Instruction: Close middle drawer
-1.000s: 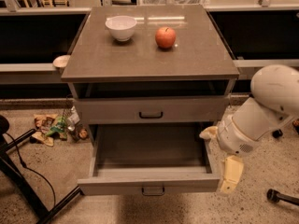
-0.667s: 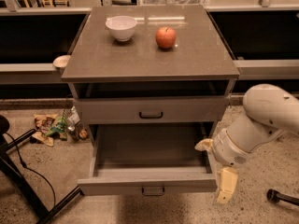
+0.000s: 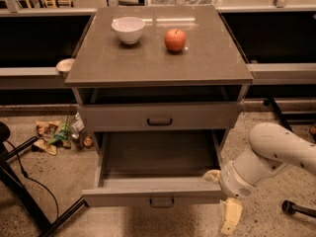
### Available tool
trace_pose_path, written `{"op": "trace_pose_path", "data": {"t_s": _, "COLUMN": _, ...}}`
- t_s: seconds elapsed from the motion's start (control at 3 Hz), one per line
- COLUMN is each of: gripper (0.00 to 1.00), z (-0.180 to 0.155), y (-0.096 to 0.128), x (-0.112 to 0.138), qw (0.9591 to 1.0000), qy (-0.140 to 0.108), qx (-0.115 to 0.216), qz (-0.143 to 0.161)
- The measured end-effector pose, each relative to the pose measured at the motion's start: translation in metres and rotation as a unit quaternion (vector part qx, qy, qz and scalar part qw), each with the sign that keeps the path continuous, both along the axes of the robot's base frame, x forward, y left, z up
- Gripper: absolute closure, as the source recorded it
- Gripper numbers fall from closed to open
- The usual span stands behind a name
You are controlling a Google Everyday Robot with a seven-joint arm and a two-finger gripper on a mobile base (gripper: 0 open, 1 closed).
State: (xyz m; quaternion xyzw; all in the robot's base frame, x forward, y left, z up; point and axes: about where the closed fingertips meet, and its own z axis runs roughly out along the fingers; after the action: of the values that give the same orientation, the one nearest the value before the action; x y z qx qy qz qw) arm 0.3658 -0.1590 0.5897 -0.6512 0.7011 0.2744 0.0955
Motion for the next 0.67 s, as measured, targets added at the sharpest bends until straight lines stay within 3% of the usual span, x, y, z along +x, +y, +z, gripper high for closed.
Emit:
{"op": "trace_pose_path", "data": {"t_s": 0.33, "gripper": 0.0, "z": 0.0, "y": 0.0, "x": 0.0, "qw": 1.0, "qy": 0.0, "qx": 0.0, "qz": 0.0}}
{"op": "trace_pose_path", "data": {"t_s": 0.67, "gripper": 0.0, "z": -0.038, "y": -0.007, "x": 0.003, "qw": 0.9997, "qy": -0.008, "qx": -0.01, "qz": 0.021}}
